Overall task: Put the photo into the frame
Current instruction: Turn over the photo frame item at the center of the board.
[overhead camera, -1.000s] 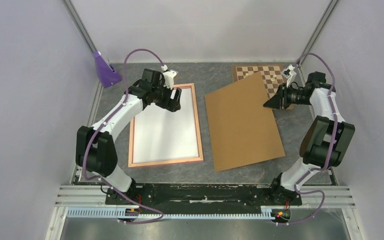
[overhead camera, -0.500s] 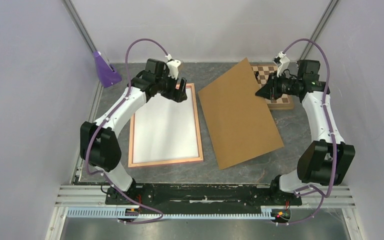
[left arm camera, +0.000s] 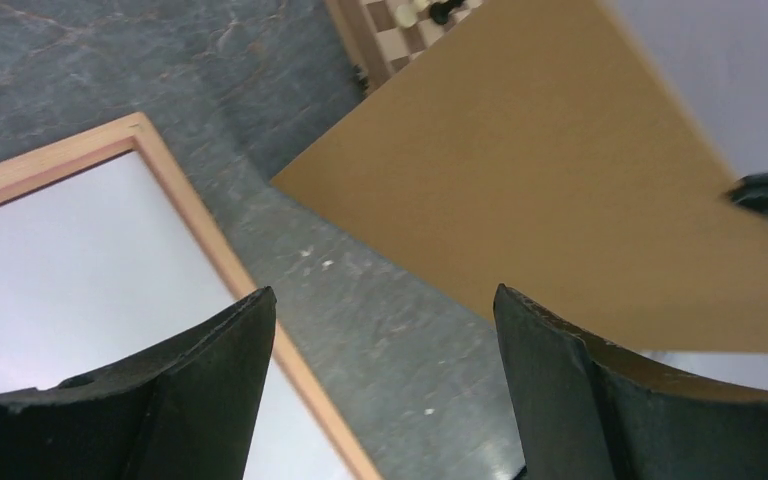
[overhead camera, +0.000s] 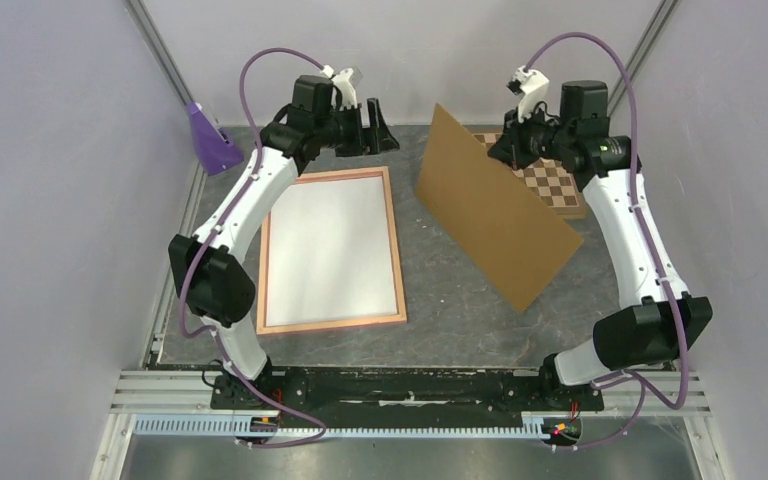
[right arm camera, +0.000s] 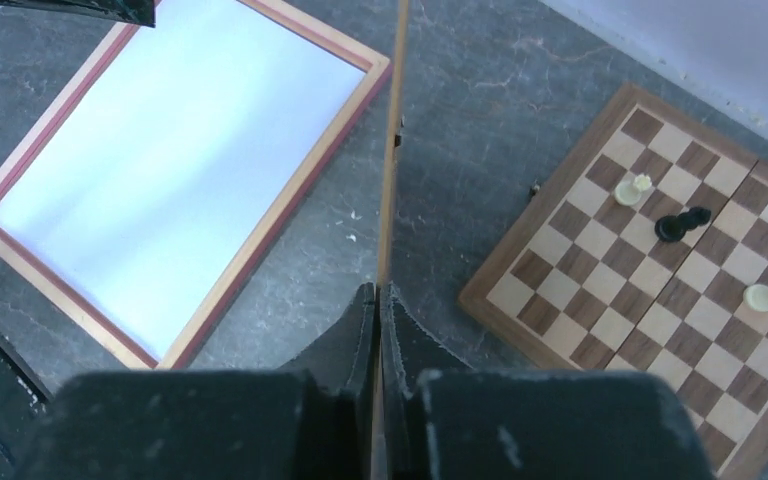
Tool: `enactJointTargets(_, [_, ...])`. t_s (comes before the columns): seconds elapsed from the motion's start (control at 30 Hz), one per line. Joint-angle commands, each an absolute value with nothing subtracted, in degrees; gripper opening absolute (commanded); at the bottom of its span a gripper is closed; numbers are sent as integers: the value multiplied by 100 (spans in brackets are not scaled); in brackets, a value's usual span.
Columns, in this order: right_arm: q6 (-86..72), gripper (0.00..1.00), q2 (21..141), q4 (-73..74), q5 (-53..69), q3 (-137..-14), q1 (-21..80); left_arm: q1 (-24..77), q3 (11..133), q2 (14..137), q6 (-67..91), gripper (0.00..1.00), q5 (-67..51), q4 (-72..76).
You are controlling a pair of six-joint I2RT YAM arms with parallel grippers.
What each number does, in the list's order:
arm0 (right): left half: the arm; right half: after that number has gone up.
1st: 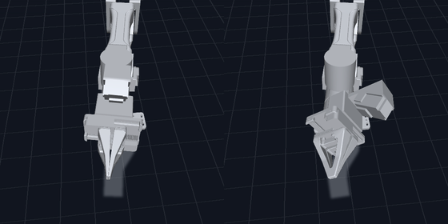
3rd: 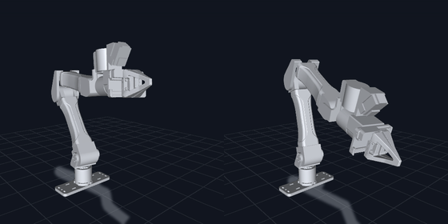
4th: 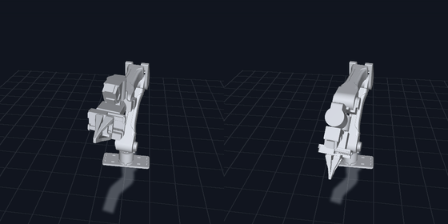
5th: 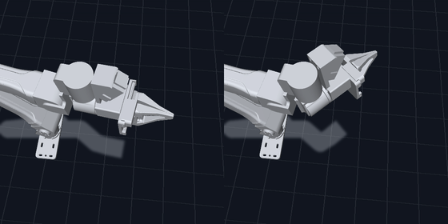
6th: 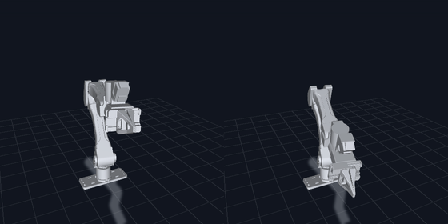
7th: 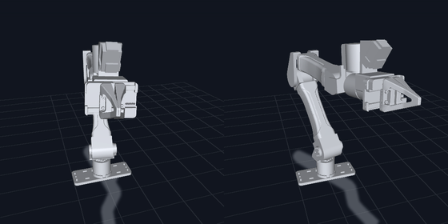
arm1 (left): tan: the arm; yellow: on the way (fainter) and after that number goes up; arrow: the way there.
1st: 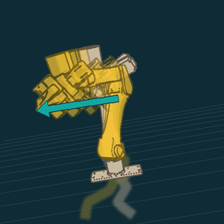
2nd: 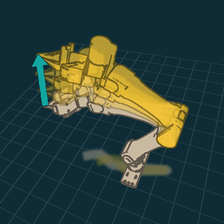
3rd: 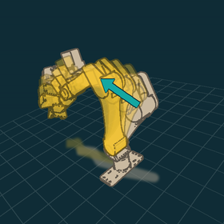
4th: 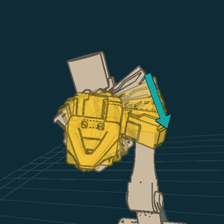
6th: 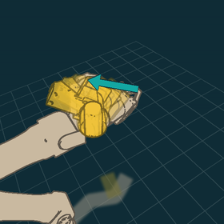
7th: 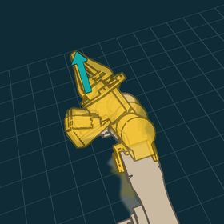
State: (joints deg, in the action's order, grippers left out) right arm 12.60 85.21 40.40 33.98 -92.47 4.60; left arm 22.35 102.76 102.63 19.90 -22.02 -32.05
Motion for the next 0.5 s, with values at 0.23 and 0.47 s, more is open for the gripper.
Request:
enactJointTargets(0.23, [1218,0,8580,3894,1501,-9800,1926,2350,10870,10299,4463,85,-2967,-3041])
enactJointTargets(0.47, [1327,0,8420,3778,1346,-9326,2035,2573,10663,10125,4651,85,-2982,-3057])
